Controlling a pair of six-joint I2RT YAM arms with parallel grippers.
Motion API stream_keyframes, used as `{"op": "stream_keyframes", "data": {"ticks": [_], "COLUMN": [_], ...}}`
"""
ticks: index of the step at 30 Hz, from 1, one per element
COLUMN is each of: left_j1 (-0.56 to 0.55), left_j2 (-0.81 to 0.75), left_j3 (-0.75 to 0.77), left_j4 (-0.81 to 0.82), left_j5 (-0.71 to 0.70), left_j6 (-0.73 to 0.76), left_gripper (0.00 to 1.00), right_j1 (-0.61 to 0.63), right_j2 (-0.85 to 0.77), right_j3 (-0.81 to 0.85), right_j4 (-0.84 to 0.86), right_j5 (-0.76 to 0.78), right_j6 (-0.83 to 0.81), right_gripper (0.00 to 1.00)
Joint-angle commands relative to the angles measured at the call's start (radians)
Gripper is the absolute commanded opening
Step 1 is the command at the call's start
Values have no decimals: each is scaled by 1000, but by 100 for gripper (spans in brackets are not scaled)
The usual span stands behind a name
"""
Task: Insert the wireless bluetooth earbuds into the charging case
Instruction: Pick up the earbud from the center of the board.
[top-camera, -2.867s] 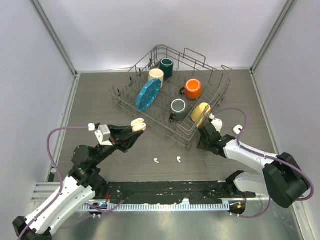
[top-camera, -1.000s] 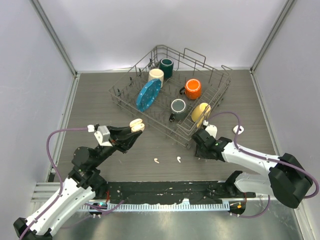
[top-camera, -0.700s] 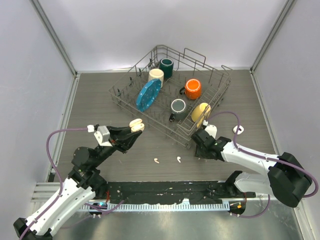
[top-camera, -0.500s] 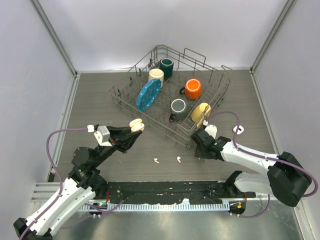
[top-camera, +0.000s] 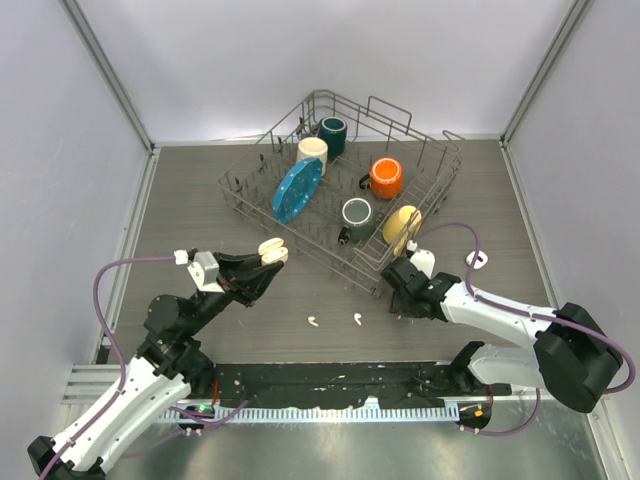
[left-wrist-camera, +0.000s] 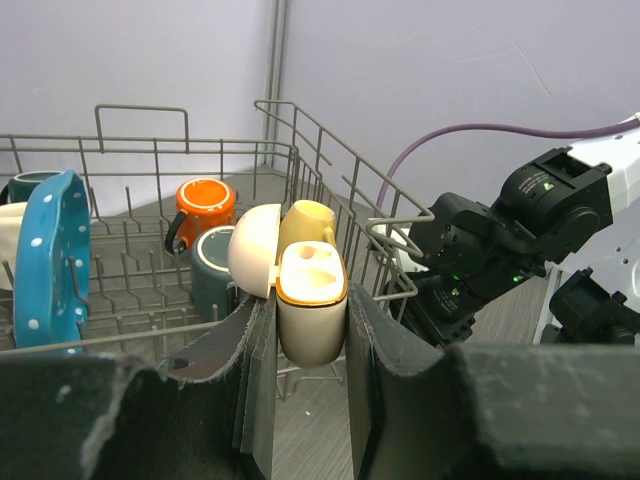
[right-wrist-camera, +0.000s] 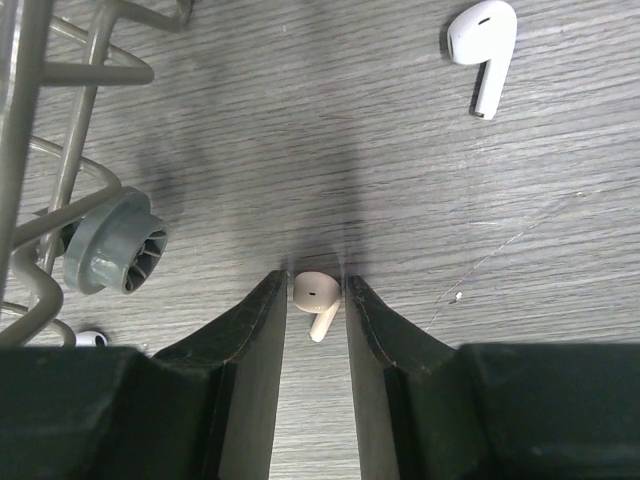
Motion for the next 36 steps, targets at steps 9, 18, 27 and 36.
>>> {"op": "stream_keyframes", "data": {"ticks": [9,18,27,36], "left_j1": [-3,-3,-3,-3], "left_j2": [-11,-14,-11,22], "left_j3": [-4,-7,-7,2], "left_j4": [32,29,35,42], "left_j5": [-17,-21,-23,-49], "left_j6": [-7,-7,-7,-11], "left_gripper": [0,0,0,0], "right_j1": [5,5,9,14], "right_j2": [21,22,-137,-415], "right_j3": [-5,-2,26,148], "right_j4": [-45,-38,-37,-191], "right_j5": [53,42,44,26], "right_j6": [76,59,-12,-130], "right_gripper": [35,25,16,6]}}
